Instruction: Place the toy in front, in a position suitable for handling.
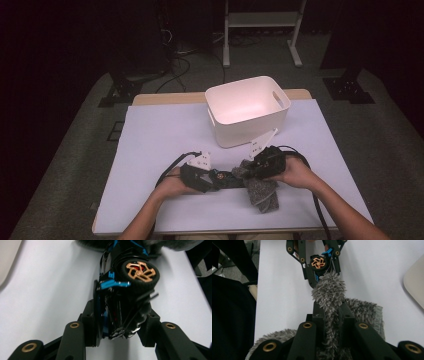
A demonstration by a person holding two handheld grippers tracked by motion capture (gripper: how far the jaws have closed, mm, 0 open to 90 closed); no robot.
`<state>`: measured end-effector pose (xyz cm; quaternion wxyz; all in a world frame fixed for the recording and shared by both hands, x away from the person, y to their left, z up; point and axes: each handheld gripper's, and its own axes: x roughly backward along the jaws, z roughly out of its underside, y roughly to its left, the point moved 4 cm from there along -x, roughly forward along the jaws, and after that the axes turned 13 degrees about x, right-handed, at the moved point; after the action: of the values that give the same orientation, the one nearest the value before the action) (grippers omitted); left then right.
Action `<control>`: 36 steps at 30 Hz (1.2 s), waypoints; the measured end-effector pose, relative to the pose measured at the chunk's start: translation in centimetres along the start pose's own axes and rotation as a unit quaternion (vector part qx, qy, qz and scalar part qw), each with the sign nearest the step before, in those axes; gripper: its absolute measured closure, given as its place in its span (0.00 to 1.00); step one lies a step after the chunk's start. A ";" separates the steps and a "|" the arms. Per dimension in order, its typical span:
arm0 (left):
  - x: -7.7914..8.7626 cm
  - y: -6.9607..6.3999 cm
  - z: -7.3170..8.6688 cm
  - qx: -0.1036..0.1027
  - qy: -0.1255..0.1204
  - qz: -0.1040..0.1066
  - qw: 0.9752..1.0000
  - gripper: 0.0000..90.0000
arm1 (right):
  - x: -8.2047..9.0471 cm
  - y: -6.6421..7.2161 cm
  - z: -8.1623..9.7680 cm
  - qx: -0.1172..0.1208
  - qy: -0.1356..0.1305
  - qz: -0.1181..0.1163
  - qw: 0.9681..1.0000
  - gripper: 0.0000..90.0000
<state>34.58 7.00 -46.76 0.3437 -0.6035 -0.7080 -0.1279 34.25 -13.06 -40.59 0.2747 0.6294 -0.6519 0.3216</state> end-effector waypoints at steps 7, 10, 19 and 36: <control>1.9 -0.9 -1.5 -0.016 -0.012 -0.015 1.000 0.66 | 0.2 0.1 -1.0 0.002 -0.033 -0.001 0.999 0.87; 3.1 -1.1 -2.1 -0.022 -0.005 -0.023 0.999 0.66 | 0.1 0.0 -1.9 0.007 -0.051 -0.003 0.999 0.87; 5.9 -2.5 -4.1 -0.059 0.065 -0.050 0.995 0.65 | 0.1 0.3 -3.1 0.015 -0.091 -0.005 0.996 0.87; 3.0 -1.4 -7.3 -0.032 -0.045 -0.028 0.998 0.62 | 2.1 0.4 1.9 -0.047 -0.123 0.017 0.991 0.87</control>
<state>35.59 4.60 -39.19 0.2885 -0.5989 -0.7351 -0.1330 33.86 -15.89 -40.20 0.2167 0.6395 -0.7056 0.2150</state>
